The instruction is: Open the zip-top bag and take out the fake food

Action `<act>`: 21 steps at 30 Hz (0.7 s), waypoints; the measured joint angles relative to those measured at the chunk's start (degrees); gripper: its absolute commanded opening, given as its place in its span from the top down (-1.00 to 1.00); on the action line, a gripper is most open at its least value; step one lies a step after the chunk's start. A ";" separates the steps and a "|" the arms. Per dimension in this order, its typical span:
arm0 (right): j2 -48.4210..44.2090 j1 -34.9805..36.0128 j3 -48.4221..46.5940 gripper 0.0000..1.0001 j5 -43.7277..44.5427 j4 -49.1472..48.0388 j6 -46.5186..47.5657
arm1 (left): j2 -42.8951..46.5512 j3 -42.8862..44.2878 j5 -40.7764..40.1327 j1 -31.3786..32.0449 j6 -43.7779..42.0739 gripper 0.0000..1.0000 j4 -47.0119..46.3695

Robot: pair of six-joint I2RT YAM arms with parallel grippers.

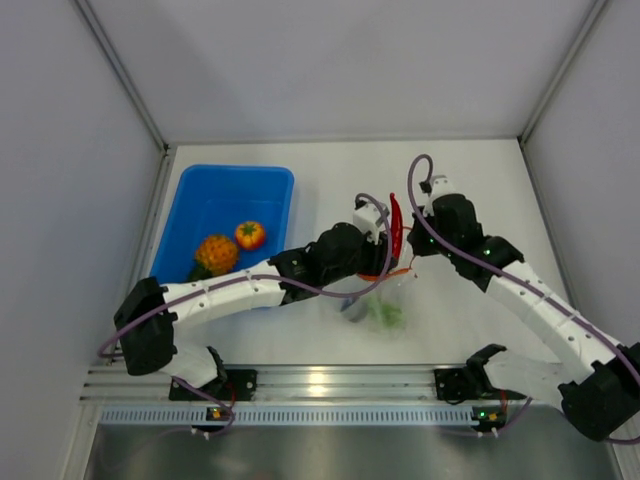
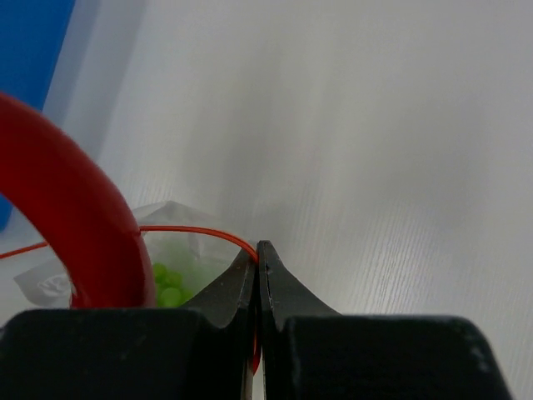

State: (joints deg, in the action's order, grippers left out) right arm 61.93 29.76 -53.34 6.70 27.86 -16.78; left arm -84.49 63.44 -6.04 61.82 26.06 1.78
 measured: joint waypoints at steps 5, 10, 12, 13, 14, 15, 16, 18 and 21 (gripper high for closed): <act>-5.27 0.02 0.87 1.00 -1.73 0.09 0.07 | -1.03 1.14 -3.08 0.11 0.17 1.00 -2.14; -8.48 0.07 0.90 1.00 -2.71 0.20 0.15 | -4.33 5.20 -4.04 0.11 0.17 1.00 -3.26; -9.01 0.07 0.98 1.00 -2.51 0.33 0.26 | -5.25 6.60 -4.07 0.13 0.28 1.00 -3.72; -9.09 0.07 1.14 1.00 -2.29 0.42 0.26 | -5.42 7.02 -4.02 0.13 0.42 1.00 -3.93; -9.07 0.07 1.29 1.00 -2.27 0.57 0.26 | -5.42 7.30 -3.93 0.13 0.63 1.00 -4.22; -9.03 0.07 1.53 1.00 -2.21 0.59 0.26 | -5.42 7.72 -3.89 0.11 0.85 1.00 -4.44; -9.03 0.07 1.75 1.00 -2.05 0.72 0.24 | -5.42 8.04 -3.82 0.13 1.05 1.00 -4.98; -9.03 0.07 2.21 1.00 -1.88 0.92 0.22 | -5.33 8.17 -3.91 0.15 1.40 1.00 -6.19; -9.05 0.07 2.84 1.00 -1.86 0.85 0.00 | -5.09 7.93 -4.81 0.15 2.12 1.00 -8.04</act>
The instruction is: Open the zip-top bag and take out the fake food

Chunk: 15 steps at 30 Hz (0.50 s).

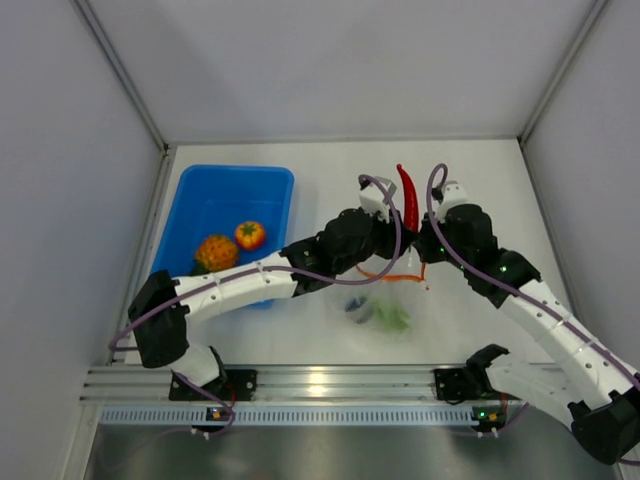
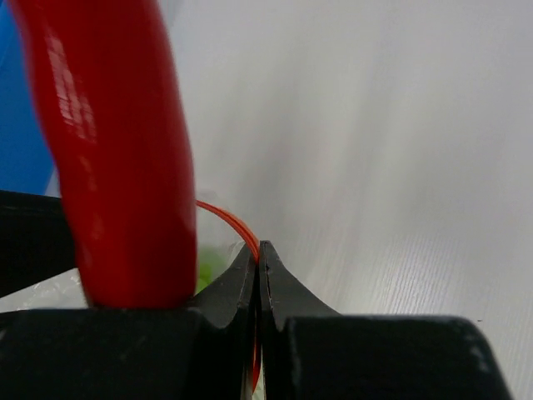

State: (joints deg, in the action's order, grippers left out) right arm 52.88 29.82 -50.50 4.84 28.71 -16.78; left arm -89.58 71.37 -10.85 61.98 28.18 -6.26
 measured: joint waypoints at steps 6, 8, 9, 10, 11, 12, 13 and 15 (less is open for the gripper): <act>0.00 0.02 1.03 1.00 -0.04 -0.15 -0.46 | 2.75 -2.95 -3.87 0.00 0.55 1.00 -4.33; -0.44 0.02 1.03 1.00 -0.02 -0.20 -0.68 | 3.41 -3.78 -5.66 0.00 0.55 1.00 -5.77; -0.63 0.02 1.03 1.00 -0.02 -0.22 -0.81 | 3.52 -4.02 -6.43 0.00 0.52 1.00 -6.29; -0.83 0.02 1.03 1.00 0.04 -0.20 -0.81 | 3.61 -4.22 -7.30 0.00 0.48 1.00 -6.67; -1.14 0.02 1.03 1.00 0.20 -0.15 -0.81 | 3.69 -4.42 -8.28 0.00 0.46 1.00 -6.95; -1.38 0.02 1.03 1.00 0.55 -0.15 -0.79 | 3.82 -4.61 -9.16 0.00 0.46 1.00 -7.04; -1.53 0.02 1.03 1.00 0.92 -0.09 -0.76 | 4.07 -4.85 -10.47 0.00 0.44 1.00 -7.04; -1.79 0.02 1.01 1.00 1.97 0.15 -0.74 | 5.11 -5.22 -14.27 0.00 0.37 1.00 -6.29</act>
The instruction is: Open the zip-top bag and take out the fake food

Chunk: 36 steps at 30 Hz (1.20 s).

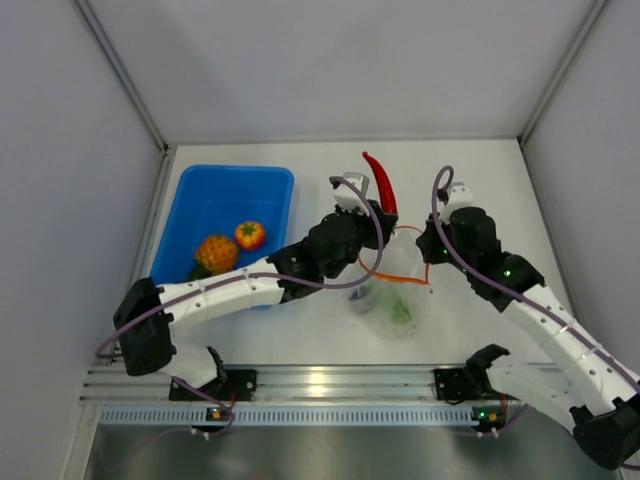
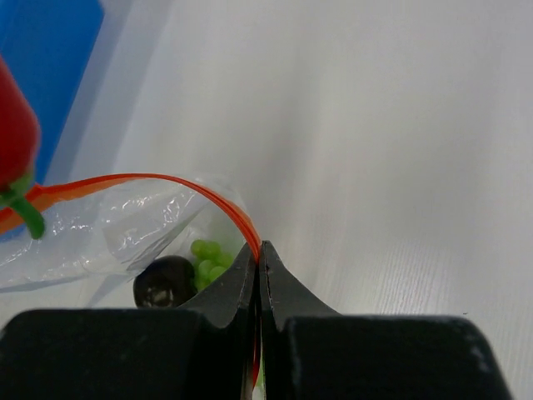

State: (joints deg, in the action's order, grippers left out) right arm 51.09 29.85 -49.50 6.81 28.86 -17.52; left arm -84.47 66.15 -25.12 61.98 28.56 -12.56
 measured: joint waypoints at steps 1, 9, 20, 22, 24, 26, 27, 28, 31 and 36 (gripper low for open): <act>-0.11 0.00 0.00 1.00 0.57 0.13 0.02 | 0.28 0.00 -0.70 0.00 -0.02 1.00 0.28; -1.22 0.02 -0.04 1.00 4.52 1.14 0.61 | 6.95 1.05 -10.47 -3.87 0.55 1.00 12.41; -1.22 0.02 -2.14 1.00 6.29 2.47 1.07 | 17.25 -3.87 -6.16 -32.30 5.86 1.00 29.00; -1.22 0.02 -2.43 1.00 6.40 2.58 1.11 | 16.63 -4.57 -3.08 -37.29 5.81 1.00 30.80; -1.18 0.02 -2.60 1.00 6.47 2.69 1.31 | 14.88 -4.72 0.15 -41.90 5.70 1.00 32.26; -1.20 0.02 -2.78 1.00 6.47 2.71 1.40 | 12.87 -4.79 2.91 -45.38 5.70 0.98 32.87; -1.20 0.02 -2.78 1.00 6.49 2.71 1.44 | 11.74 -4.83 4.04 -47.06 5.75 0.87 33.24; -1.20 0.02 -2.78 1.00 6.49 2.75 1.44 | 10.54 -4.90 5.35 -48.81 5.84 0.82 33.59; -1.20 0.02 -2.78 1.00 6.62 2.93 1.46 | 7.10 -4.90 7.76 -52.06 5.88 0.50 33.97; -1.22 0.02 -2.78 1.00 6.69 3.19 1.46 | 2.08 -4.72 10.91 -54.25 6.05 -0.16 34.16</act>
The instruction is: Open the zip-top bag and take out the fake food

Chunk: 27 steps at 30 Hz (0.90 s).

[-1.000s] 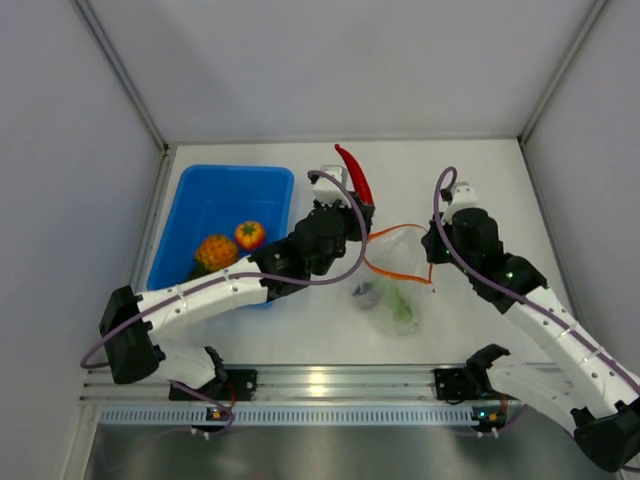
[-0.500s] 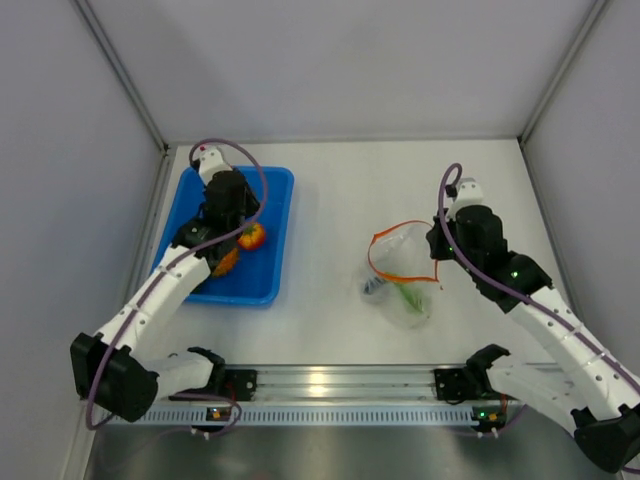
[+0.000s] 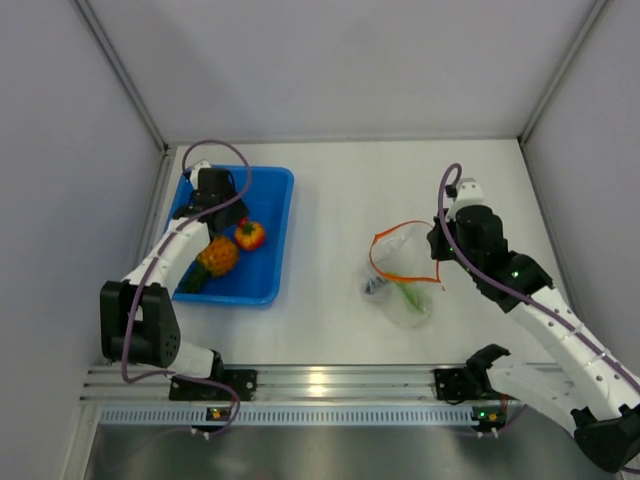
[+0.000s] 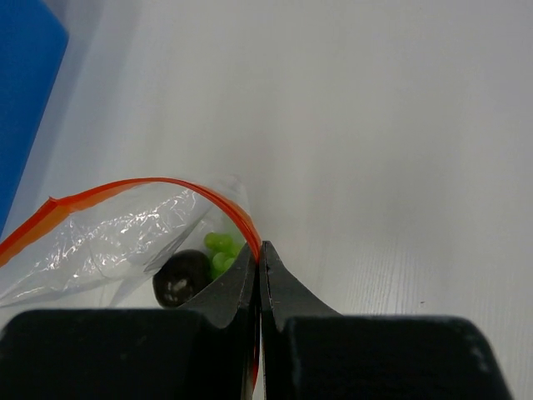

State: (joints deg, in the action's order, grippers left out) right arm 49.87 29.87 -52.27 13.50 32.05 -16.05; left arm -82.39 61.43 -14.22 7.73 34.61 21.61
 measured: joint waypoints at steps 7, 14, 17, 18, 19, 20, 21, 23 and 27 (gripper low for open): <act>-0.11 0.00 -0.02 1.00 0.00 0.63 0.11 | -1.75 0.85 3.08 -1.22 1.14 -0.55 0.39; -0.70 0.00 -0.92 1.00 -0.07 2.19 0.48 | 1.81 2.40 9.38 -1.27 1.01 -0.60 1.11; -0.70 0.00 -1.16 1.00 -0.09 2.34 0.42 | 4.15 4.20 14.53 -1.27 0.72 -0.51 1.14; -0.68 0.00 -1.16 1.00 -0.15 2.34 0.37 | 4.94 4.61 15.89 -1.25 0.63 -0.51 1.11; -0.66 0.00 -1.18 1.00 -0.17 2.34 0.26 | 5.75 5.05 17.38 -1.20 0.61 -0.50 1.11; -0.63 0.00 -1.25 1.00 -0.28 2.38 0.11 | 6.60 5.51 18.84 -0.96 0.59 -0.49 1.11; -0.55 0.00 -1.44 1.00 -0.48 2.51 -0.04 | 7.37 5.95 19.98 -0.52 0.57 -0.48 1.16; -0.46 0.00 -1.92 1.00 -0.70 2.75 -0.33 | 8.50 6.75 21.49 1.07 0.42 -0.47 1.16; -0.15 0.00 -2.73 1.00 -1.14 2.99 -1.09 | 9.29 9.16 22.93 8.15 0.26 -0.41 1.18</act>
State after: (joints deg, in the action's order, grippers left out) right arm 49.71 29.87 -55.00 12.36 35.05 -17.15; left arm -73.10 70.59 8.71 15.88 34.87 22.79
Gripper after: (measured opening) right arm 0.006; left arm 0.721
